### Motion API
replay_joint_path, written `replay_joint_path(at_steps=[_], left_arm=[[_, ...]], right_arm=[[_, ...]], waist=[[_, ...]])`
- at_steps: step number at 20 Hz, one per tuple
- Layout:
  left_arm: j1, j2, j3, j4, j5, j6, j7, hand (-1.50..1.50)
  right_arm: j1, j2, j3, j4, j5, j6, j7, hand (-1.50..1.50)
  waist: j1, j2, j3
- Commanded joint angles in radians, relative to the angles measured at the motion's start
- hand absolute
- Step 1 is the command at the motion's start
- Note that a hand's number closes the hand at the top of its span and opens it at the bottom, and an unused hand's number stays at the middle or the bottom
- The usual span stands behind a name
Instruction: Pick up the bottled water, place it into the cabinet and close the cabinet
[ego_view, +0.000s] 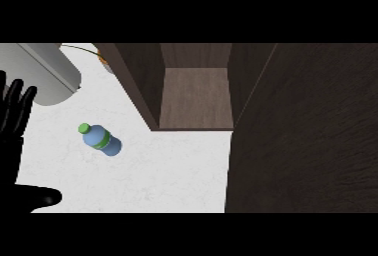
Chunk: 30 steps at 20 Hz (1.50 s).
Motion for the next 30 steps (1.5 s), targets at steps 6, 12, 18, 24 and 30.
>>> replay_joint_path(at_steps=[6,12,18,24,30], left_arm=[[0.067,0.065,0.144,-0.237,0.222,0.062,0.279,-1.50],[0.086,0.115,0.244,-0.262,0.323,0.052,0.358,-1.50],[0.128,0.122,0.287,-0.347,0.374,0.064,0.427,-1.50],[0.120,0.163,0.377,-0.252,0.436,-0.010,0.415,-1.50],[0.121,0.121,0.323,-0.203,0.337,-0.038,0.372,-1.50]], right_arm=[[0.063,0.015,0.147,-0.213,-0.004,-0.011,0.207,-1.50],[0.184,0.035,0.279,-0.318,0.104,-0.035,0.209,-1.50],[0.156,0.030,0.348,-0.408,0.158,-0.092,0.311,-1.50],[0.069,0.082,0.502,-0.362,0.311,-0.202,0.372,-1.50],[0.077,0.026,0.449,-0.334,0.259,-0.198,0.309,-1.50]], waist=[[0.008,0.001,-0.003],[0.001,0.002,-0.002],[0.002,0.001,-0.003],[0.003,0.000,-0.004],[-0.004,0.003,-0.003]])
